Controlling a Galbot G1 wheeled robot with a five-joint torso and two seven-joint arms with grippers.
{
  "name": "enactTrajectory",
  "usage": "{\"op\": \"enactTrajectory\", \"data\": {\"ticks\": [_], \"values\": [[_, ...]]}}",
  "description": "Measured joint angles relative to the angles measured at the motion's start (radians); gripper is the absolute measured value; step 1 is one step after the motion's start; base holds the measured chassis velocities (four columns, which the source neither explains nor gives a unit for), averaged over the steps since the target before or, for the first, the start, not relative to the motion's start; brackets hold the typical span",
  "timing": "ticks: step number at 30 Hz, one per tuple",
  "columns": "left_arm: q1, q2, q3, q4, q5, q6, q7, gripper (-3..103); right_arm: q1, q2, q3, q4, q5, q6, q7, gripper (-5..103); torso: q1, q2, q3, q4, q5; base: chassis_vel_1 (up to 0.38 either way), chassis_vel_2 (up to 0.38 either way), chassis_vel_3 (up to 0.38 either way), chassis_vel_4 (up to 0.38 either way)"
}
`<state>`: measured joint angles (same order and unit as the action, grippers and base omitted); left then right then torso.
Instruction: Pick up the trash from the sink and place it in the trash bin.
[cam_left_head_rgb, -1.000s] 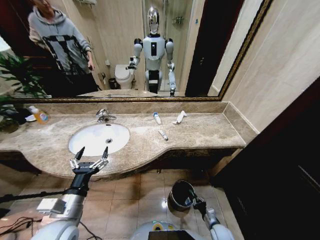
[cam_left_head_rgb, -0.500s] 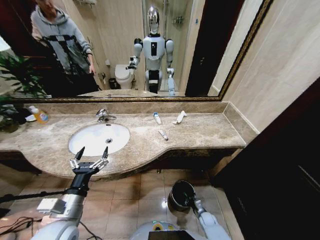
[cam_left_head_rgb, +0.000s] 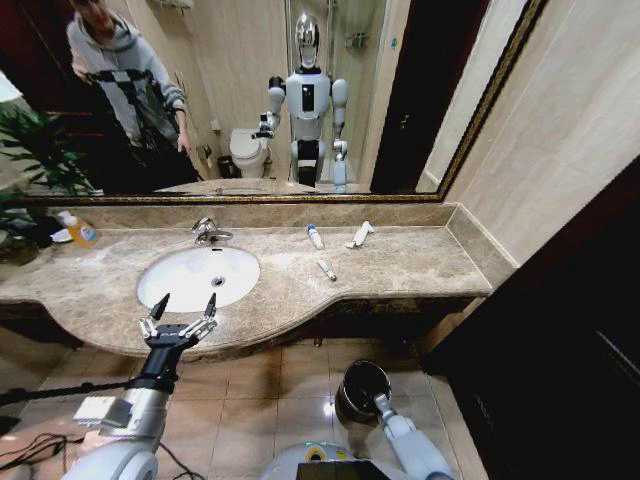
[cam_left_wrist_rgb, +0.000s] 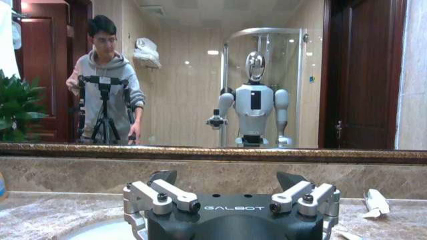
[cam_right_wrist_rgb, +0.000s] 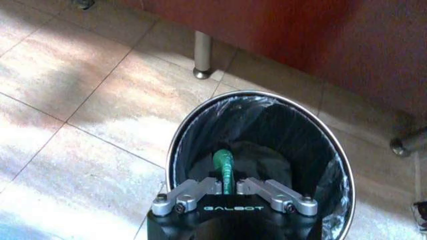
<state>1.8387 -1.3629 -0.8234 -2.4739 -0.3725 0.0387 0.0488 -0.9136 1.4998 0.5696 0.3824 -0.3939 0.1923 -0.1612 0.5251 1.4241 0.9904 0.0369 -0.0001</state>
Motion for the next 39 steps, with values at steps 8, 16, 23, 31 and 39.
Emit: {"op": "enactTrajectory", "data": {"ticks": [8,16,23,31,39], "values": [[0.000,0.000,0.000,0.000,0.000,0.000,0.000,100,-0.004,-0.004,0.002,0.008,-0.003,-0.007,0.001,29,0.000,0.000,0.000,-0.0001,0.0000,0.000,0.000,0.000,0.000],[0.000,0.000,0.000,0.000,0.000,0.000,0.000,100,-0.023,-0.020,0.002,0.013,0.025,0.014,-0.006,61,0.000,0.000,0.000,-0.0001,0.0000,0.000,0.000,0.000,0.000],[0.000,0.000,0.000,0.000,0.000,0.000,0.000,100,-0.048,-0.023,0.001,0.032,0.039,0.026,0.008,83,0.000,0.000,0.000,0.0000,0.0001,0.000,0.000,0.000,0.000],[0.000,0.000,0.000,0.000,0.000,0.000,0.000,100,-0.110,-0.023,0.001,0.140,0.174,0.028,0.080,100,0.000,0.000,0.000,-0.0001,0.0002,0.000,0.000,0.000,0.000],[0.000,0.000,0.000,0.000,0.000,0.000,0.000,100,-0.342,-0.037,0.012,0.596,0.379,0.046,0.072,100,0.000,0.000,0.000,0.0000,0.0002,0.000,0.000,0.000,0.000]]}}
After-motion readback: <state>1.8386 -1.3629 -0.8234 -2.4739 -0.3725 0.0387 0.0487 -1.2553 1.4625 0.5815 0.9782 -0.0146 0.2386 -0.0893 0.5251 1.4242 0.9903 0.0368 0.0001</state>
